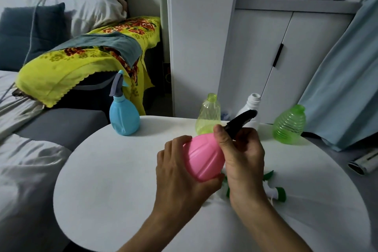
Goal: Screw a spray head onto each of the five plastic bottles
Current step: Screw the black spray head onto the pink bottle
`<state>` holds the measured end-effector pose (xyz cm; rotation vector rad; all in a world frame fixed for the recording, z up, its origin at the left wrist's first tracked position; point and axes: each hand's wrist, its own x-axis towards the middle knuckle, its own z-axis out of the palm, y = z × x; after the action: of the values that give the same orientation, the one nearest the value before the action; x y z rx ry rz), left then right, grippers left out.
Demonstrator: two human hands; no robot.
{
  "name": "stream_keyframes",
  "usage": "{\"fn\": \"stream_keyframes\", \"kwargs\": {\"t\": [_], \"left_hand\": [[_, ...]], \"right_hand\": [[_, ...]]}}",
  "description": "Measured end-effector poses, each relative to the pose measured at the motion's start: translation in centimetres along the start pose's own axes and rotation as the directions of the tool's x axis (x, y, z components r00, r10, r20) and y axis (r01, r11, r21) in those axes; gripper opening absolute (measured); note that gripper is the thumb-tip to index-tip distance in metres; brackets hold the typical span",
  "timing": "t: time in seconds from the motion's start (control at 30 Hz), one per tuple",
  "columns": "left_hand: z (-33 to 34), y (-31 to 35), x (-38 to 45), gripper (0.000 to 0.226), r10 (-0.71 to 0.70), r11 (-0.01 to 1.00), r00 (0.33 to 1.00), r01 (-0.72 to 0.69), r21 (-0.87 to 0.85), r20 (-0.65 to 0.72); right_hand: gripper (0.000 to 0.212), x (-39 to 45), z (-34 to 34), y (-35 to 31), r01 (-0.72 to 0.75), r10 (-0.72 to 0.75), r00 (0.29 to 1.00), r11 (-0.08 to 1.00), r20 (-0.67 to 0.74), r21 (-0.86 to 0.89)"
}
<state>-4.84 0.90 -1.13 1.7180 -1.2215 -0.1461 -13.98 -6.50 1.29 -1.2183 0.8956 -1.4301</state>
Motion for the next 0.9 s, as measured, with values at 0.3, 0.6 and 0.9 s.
{"fn": "stream_keyframes", "kwargs": {"t": [0.3,0.6,0.9], "left_hand": [[0.5,0.8,-0.7,0.091,0.071,0.969,0.988,-0.036,-0.244,0.134],[-1.4,1.5,0.8,0.081,-0.069,0.904,0.897,0.24,-0.353,0.436],[-2.9,1.1,1.9,0.091,0.022,0.904,0.923,0.145,-0.401,0.384]], "right_hand": [[0.044,2.1,-1.5,-0.8,-0.219,0.209,0.974,0.967,0.085,0.131],[0.033,2.7,-2.3,-2.2,-0.331,0.253,0.92,0.91,0.298,0.249],[0.036,3.0,-2.5,-2.6,-0.289,0.018,0.823,0.873,0.568,0.392]]}}
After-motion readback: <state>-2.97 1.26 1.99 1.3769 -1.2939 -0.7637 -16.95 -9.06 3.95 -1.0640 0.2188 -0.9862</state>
